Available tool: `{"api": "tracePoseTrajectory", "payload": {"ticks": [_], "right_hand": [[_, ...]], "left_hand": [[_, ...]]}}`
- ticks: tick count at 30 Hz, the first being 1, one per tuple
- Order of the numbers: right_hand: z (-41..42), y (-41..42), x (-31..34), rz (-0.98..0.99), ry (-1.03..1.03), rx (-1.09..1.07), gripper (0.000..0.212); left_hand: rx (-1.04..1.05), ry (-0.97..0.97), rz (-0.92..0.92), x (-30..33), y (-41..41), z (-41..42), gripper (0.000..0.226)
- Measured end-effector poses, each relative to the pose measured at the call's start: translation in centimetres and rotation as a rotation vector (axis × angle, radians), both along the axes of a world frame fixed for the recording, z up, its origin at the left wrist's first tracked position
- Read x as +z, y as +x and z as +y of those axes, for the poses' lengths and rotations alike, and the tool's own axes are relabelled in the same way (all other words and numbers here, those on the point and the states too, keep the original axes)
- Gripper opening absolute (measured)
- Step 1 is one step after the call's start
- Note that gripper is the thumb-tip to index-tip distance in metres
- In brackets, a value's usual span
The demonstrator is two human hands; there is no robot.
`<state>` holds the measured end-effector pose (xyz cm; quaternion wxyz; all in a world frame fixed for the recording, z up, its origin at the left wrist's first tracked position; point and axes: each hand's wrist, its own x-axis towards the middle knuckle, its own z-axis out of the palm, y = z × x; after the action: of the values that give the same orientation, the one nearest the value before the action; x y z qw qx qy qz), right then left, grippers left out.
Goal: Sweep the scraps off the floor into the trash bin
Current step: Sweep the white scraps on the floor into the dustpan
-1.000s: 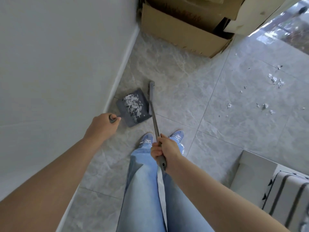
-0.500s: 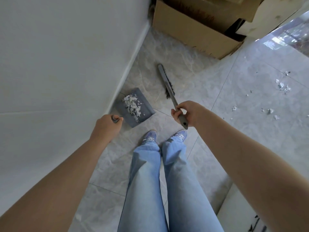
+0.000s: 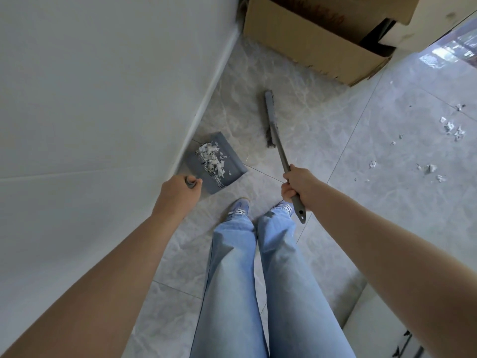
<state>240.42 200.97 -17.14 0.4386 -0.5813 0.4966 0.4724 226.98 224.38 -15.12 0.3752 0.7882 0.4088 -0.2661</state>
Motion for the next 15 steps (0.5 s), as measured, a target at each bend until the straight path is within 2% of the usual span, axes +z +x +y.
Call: {"api": "tracePoseTrajectory", "payload": {"ticks": [2, 5, 8, 10, 12, 15], "right_hand": [[0.1, -1.1, -0.6, 0.009, -0.054, 0.037, 0.016], [1.1, -3.9, -1.6, -0.064, -0.025, 0.292, 0.038], [1.9, -7.2, -0.5, -0.034, 0.052, 0.432, 0.034], [1.4, -8.7, 0.5, -0.024, 0.079, 0.45, 0.027], [0.3, -9.1, 1.3, -0.042, 0.078, 0.418, 0.031], [-0.8, -8.3, 1.9, -0.209, 0.01, 0.456, 0.034]], "left_hand": [[0.006, 0.002, -0.003, 0.2, 0.3, -0.1, 0.029], [0.024, 0.002, -0.003, 0.2, 0.6, -0.1, 0.028], [0.015, 0.008, 0.01, 0.1, 0.6, -0.1, 0.028], [0.023, 0.004, 0.02, 0.2, 0.5, -0.2, 0.028], [0.028, 0.003, 0.011, 0.3, 0.6, -0.2, 0.029], [0.018, 0.007, 0.005, 0.2, 0.9, -0.3, 0.028]]}}
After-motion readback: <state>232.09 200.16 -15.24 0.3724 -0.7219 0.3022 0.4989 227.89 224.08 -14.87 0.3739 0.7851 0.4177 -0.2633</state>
